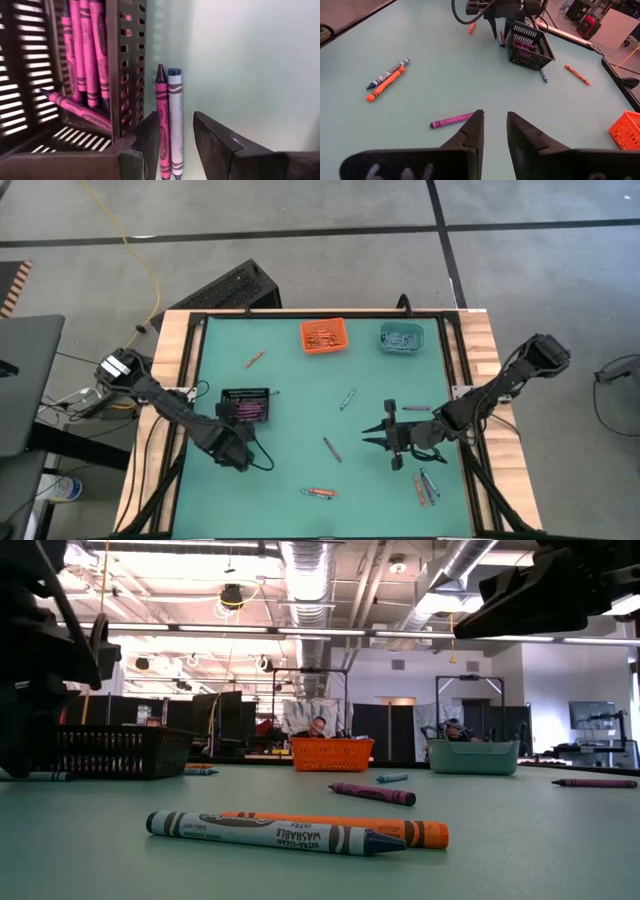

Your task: Sort crayons

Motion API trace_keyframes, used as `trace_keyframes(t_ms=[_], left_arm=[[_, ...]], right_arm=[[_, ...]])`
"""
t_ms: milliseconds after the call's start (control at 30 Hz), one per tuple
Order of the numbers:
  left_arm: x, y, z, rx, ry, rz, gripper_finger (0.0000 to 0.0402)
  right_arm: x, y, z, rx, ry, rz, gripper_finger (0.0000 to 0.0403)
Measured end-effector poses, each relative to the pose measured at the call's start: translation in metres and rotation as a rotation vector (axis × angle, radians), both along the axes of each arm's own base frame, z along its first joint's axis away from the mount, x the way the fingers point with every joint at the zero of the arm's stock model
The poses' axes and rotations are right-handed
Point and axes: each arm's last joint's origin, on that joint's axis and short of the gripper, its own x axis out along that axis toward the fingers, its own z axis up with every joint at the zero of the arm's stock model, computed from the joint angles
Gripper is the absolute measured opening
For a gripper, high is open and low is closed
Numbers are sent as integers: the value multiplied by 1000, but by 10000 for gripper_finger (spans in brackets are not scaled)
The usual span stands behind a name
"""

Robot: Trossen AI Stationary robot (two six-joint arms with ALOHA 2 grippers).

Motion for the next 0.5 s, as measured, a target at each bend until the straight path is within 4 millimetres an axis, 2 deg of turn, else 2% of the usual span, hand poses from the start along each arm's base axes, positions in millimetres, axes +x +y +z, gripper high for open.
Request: trace_keyframes(t_ms=[333,500], left_arm=[[6,6,-1,-28,0,10,107],[2,7,-10,-65,-8,-18,107]], right_arm=[[0,0,0,-5,0,2,86],[0,0,0,-6,0,2,86]])
